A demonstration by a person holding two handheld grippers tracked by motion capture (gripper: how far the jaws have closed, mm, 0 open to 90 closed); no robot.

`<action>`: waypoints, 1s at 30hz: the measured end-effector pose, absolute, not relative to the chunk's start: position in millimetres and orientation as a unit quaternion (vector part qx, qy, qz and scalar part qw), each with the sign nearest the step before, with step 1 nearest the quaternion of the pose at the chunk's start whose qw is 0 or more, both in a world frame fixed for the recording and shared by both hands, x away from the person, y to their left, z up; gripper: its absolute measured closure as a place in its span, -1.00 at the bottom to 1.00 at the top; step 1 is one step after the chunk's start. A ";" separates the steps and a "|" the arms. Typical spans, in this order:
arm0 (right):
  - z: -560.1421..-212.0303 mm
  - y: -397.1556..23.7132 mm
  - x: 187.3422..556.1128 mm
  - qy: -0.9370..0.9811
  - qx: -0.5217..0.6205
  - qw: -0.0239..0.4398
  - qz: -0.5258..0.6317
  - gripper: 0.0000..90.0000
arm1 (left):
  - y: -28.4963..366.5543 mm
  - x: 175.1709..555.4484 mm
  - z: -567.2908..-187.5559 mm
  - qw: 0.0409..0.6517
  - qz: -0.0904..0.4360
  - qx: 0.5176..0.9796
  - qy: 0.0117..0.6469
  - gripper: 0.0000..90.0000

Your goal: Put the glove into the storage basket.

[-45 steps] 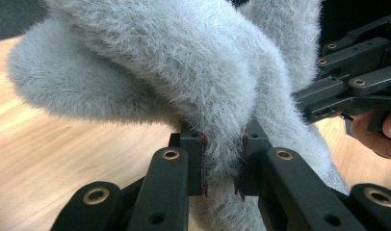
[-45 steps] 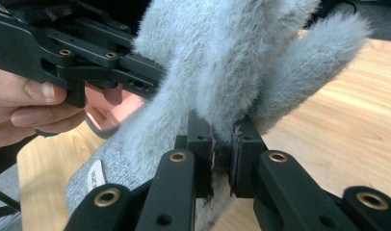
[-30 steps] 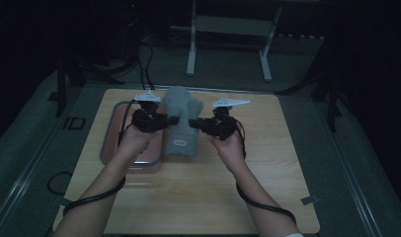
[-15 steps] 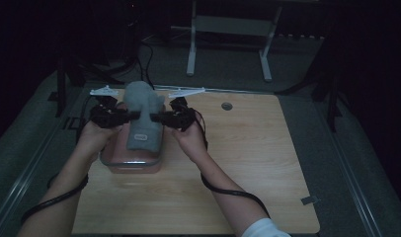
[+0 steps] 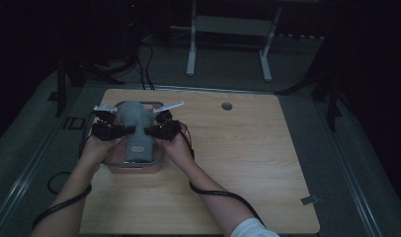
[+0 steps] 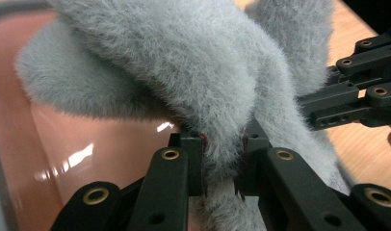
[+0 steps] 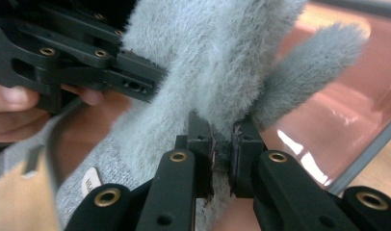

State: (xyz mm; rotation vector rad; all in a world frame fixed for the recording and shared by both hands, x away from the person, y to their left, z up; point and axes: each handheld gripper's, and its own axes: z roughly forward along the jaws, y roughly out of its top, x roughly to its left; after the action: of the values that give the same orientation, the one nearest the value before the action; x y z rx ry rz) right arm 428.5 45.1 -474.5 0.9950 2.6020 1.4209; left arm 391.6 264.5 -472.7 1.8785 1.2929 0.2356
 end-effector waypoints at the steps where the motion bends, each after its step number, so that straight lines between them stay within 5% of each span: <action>1: -478.1 47.2 428.6 0.835 0.321 0.009 0.447 0.82 | 264.2 392.7 -476.0 0.407 0.092 0.747 0.517 0.75; 15: -494.6 71.9 438.7 0.871 0.351 0.035 0.341 0.75 | 245.2 412.5 -494.4 0.308 0.098 0.772 0.548 0.73; 24: -481.0 66.0 436.3 0.884 0.324 0.068 0.330 0.29 | 235.8 424.6 -504.6 0.257 0.091 0.786 0.554 0.56; 30: -461.9 44.7 435.8 0.869 0.328 0.041 0.368 -0.12 | 236.8 423.0 -502.8 0.257 0.126 0.769 0.572 0.08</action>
State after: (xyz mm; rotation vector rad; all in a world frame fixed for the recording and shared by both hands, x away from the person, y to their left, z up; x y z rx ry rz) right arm 435.8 44.7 -461.9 1.0033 2.6612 1.1282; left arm 423.0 236.8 -502.8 2.0860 1.5523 0.3417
